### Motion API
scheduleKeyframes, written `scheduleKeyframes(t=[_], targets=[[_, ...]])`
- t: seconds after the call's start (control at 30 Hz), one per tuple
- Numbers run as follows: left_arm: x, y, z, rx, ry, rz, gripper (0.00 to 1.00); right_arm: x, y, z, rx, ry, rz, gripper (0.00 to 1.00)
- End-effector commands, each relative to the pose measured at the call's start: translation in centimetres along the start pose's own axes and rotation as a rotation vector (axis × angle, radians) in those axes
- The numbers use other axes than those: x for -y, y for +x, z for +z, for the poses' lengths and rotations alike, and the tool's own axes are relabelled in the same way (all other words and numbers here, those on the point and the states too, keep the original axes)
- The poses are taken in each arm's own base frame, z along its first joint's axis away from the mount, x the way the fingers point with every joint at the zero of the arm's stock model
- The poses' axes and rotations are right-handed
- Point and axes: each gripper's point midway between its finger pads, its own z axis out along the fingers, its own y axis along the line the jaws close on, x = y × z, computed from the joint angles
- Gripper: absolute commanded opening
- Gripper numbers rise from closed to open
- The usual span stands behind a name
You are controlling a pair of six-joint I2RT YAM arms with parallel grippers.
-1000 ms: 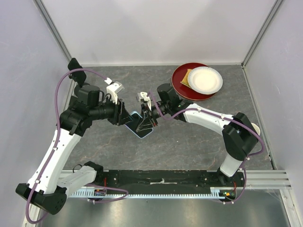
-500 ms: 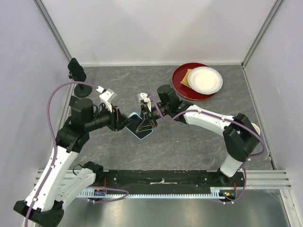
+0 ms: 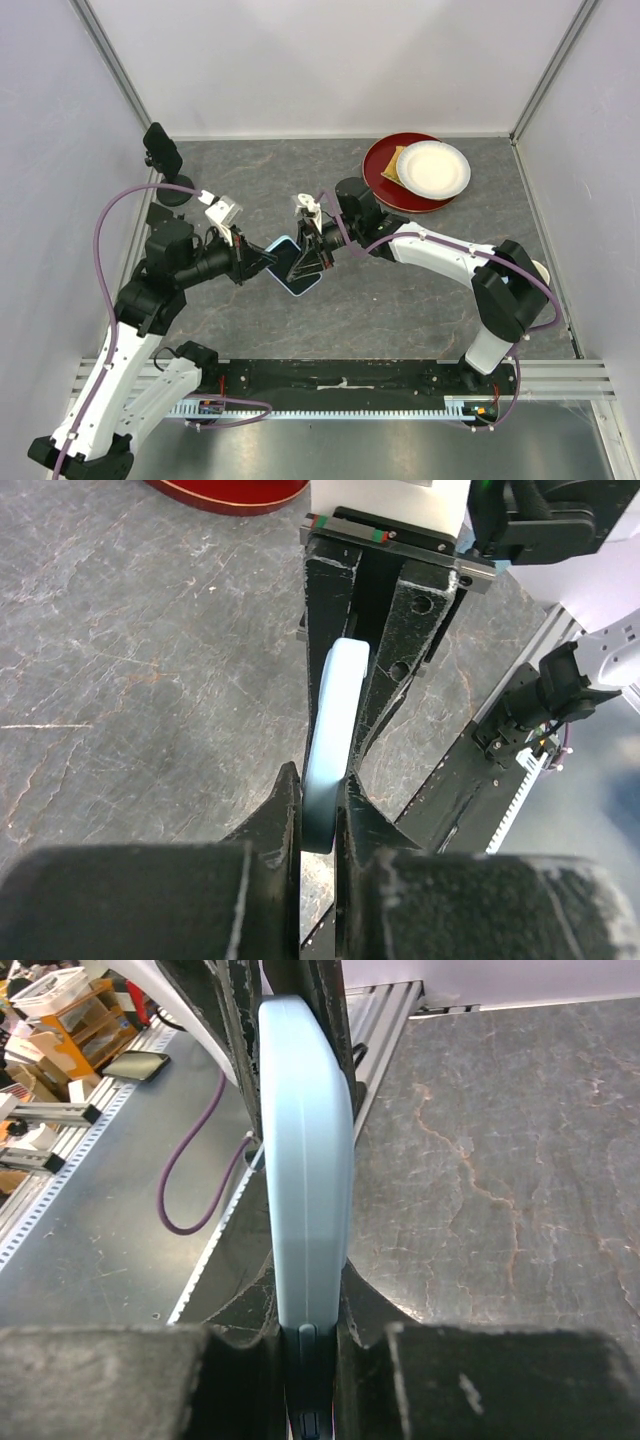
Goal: Place the phone on the phone stand
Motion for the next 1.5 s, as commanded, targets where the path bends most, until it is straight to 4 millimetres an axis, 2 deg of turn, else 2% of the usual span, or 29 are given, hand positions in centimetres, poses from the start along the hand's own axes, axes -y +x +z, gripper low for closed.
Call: scheduleKeyframes(t=[0.0,0.03,0.07,0.1,0.13,0.17,0.2,0.23,0.27,0.3,0.47,0.57,0.63,0.77,0.83,0.87,0.9,0.93,1.0,1.03,1.1,1.17,1.3,1.37,1.43,1.47], targets=[[1.0,-2.0,-0.5,0.089,0.021,0.001,0.02,0.7,-4.4,-0.6,0.07,0.076,-0.168,0.04],[1.0,-2.4,-0.9,0.111,0.009,0.014,0.02,1.1,-4.5,-0.6,0.07,0.101,-0.167,0.11],[0.5,-2.9,-1.2,0.139,-0.03,0.027,0.02,1.4,-4.4,-0.6,0.068,0.113,-0.16,0.24],[0.2,-3.4,-1.6,0.167,-0.059,0.038,0.02,1.8,-4.5,-0.6,0.07,0.131,-0.162,0.49],[0.1,-3.9,-2.4,0.197,-0.089,0.048,0.02,2.2,-4.5,-0.7,0.068,0.157,-0.154,0.57],[-1.1,-4.4,-3.0,0.228,-0.173,0.047,0.02,3.1,-4.5,-0.8,0.068,0.206,-0.147,0.63],[-1.6,-5.0,-3.7,0.251,-0.217,0.047,0.02,3.7,-4.5,-1.0,0.069,0.242,-0.143,0.74],[-2.3,-4.7,-4.2,0.247,-0.271,0.035,0.02,4.5,-4.5,-1.4,0.072,0.282,-0.132,0.78],[-4.0,-5.1,-5.1,0.271,-0.382,0.02,0.02,5.6,-4.8,-1.9,0.079,0.352,-0.126,0.81],[-4.8,-5.3,-5.7,0.28,-0.44,0.008,0.02,6.2,-4.9,-2.3,0.086,0.384,-0.125,0.89],[-9.4,-5.1,-8.2,0.335,-0.723,-0.003,0.02,9.3,-5.0,-5.2,0.159,0.515,-0.017,0.93],[-12.0,-5.1,-8.8,0.368,-0.858,0.039,0.02,10.2,-4.7,-6.6,0.183,0.538,0.017,0.93],[-12.9,-5.4,-8.6,0.362,-0.897,0.093,0.02,10.7,-4.5,-7.3,0.187,0.555,0.027,0.93],[-14.6,-6.9,-7.5,0.401,-0.927,0.166,0.02,10.7,-4.1,-7.9,0.172,0.565,0.016,0.93],[-15.5,-8.4,-7.1,0.472,-0.927,0.163,0.02,10.5,-4.2,-8.0,0.164,0.567,0.003,0.93],[-16.8,-8.3,-7.3,0.486,-0.934,0.14,0.02,10.4,-4.0,-8.1,0.161,0.568,-0.001,0.93],[-17.4,-9.0,-7.3,0.523,-0.923,0.121,0.02,10.4,-4.0,-8.1,0.158,0.57,-0.012,0.93],[-17.8,-8.7,-5.7,0.505,-0.831,0.074,0.02,10.1,-4.3,-8.2,0.16,0.575,-0.026,0.93],[-21.0,-8.7,-7.4,0.51,-0.89,0.008,0.02,10.2,-3.8,-8.4,0.143,0.597,-0.054,0.94],[-22.8,-8.1,-7.3,0.479,-0.922,-0.029,0.02,9.9,-4.1,-8.6,0.145,0.607,-0.07,0.94],[-24.4,-8.3,-8.6,0.471,-0.962,-0.029,0.02,9.9,-4.0,-8.9,0.146,0.626,-0.077,0.95],[-25.6,-8.4,-9.9,0.452,-1.017,0.005,0.02,9.7,-4.4,-9.0,0.153,0.629,-0.087,0.95],[-26.7,-8.6,-11.0,0.438,-1.08,0.098,0.02,9.6,-4.5,-8.4,0.149,0.626,-0.089,0.95],[-26.9,-9.1,-11.7,0.462,-1.077,0.111,0.02,9.7,-4.4,-8.1,0.141,0.618,-0.088,0.95],[-26.7,-9.6,-11.4,0.449,-1.04,0.147,0.02,9.6,-4.3,-7.9,0.136,0.606,-0.086,0.95],[-26.6,-10.4,-11.9,0.458,-1.039,0.155,0.02,9.6,-4.3,-7.8,0.135,0.601,-0.09,0.95]])
